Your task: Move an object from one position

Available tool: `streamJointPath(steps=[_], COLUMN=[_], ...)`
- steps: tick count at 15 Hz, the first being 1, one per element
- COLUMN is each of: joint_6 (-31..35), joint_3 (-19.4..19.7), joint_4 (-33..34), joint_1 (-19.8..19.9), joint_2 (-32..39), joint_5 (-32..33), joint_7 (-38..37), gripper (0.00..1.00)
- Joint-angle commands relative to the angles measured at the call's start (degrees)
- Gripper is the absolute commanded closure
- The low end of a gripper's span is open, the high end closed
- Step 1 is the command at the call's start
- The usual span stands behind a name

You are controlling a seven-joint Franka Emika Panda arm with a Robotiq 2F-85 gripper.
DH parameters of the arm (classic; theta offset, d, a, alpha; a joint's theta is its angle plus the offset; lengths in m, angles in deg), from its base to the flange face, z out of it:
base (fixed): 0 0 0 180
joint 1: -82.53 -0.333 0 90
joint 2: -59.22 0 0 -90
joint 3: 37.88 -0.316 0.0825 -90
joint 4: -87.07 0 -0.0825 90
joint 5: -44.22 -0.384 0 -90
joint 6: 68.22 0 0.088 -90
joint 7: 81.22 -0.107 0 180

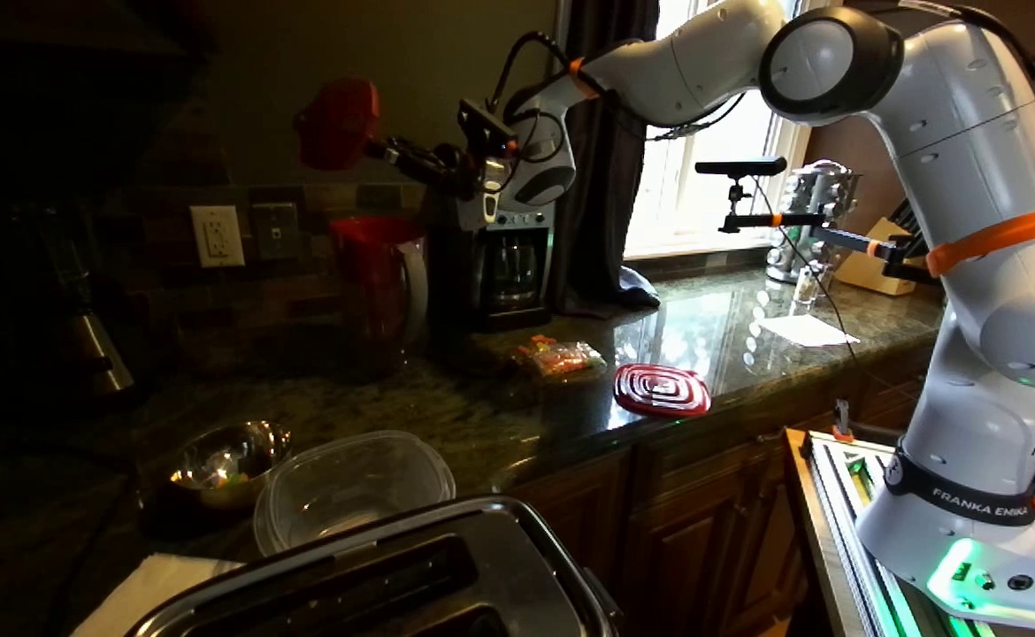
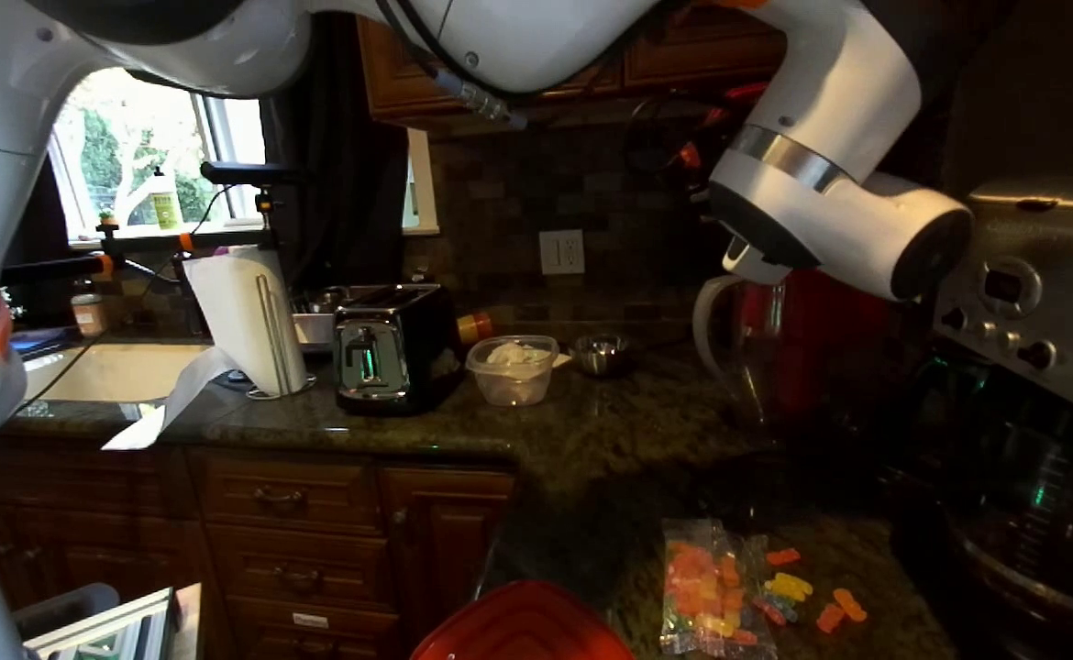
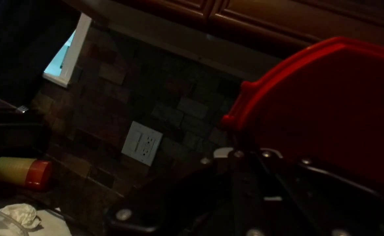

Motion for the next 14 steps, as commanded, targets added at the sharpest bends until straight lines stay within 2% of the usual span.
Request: streamJointPath(steps=[1,5,10,12,13,14], joint_6=[1.7,12.9,22.7,25.8,26.1,24.0], joint_3=[0.7,1.3,0.7,0.6,0.7,1.2], joint_4=[-3.3,-6.1,-8.9,-10.1,-10.0,-6.7], joint_1=[-1.9,-4.8,-5.8,-6.0,-6.2,-6.2], joint_2=[1.2,-0.1,-1.9,-2.2,-2.2,0.0], joint_5=[-5.4,-9.6,-20.7,-26.6,-27.3,-23.6], joint_7=[2.0,13.2,23.4,25.8,25.5,22.9], gripper=[1.0,1.0,1.0,1.0,1.0,0.98])
